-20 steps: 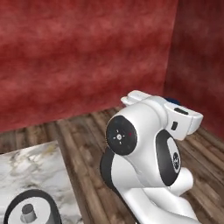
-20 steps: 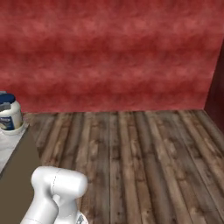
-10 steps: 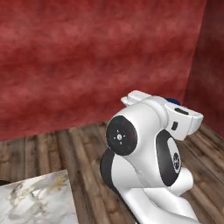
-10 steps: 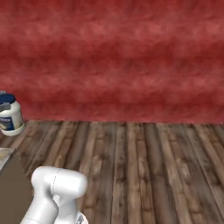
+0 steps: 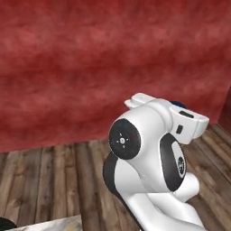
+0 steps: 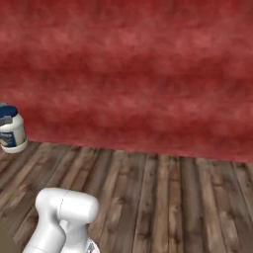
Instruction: Move the ketchup and mayonnaise from the cabinet to the dining counter.
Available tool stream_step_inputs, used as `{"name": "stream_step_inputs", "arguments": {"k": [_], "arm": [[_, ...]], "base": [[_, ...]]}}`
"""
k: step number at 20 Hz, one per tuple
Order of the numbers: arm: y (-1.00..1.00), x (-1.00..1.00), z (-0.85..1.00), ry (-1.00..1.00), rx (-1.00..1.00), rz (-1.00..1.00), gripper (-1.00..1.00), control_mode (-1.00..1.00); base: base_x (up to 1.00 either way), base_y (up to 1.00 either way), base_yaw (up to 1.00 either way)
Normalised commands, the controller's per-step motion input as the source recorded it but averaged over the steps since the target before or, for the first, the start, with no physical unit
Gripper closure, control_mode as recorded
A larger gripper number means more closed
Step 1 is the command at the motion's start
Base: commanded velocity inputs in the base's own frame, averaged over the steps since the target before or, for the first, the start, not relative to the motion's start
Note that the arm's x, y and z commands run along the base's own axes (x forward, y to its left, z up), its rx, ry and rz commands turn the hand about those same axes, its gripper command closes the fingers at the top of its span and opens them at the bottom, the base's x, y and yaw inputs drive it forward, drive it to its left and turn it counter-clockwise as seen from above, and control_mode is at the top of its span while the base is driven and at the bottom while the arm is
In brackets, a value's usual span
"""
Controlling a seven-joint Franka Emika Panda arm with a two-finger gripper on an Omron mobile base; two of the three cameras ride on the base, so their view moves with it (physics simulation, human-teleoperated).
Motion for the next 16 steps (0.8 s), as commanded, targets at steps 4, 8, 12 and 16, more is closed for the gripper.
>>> {"name": "stream_step_inputs", "arguments": {"k": [4,8,12,16], "arm": [[0.00,0.00,0.00,0.00,0.00,0.00,1.00,1.00],[0.00,0.00,0.00,0.00,0.00,0.00,1.00,1.00],[0.00,0.00,0.00,0.00,0.00,0.00,1.00,1.00],[0.00,0.00,0.00,0.00,0.00,0.00,1.00,1.00]], "base": [[0.79,-0.09,0.37],[0.72,-0.05,0.51],[0.71,-0.06,0.52],[0.69,-0.06,0.53]]}}
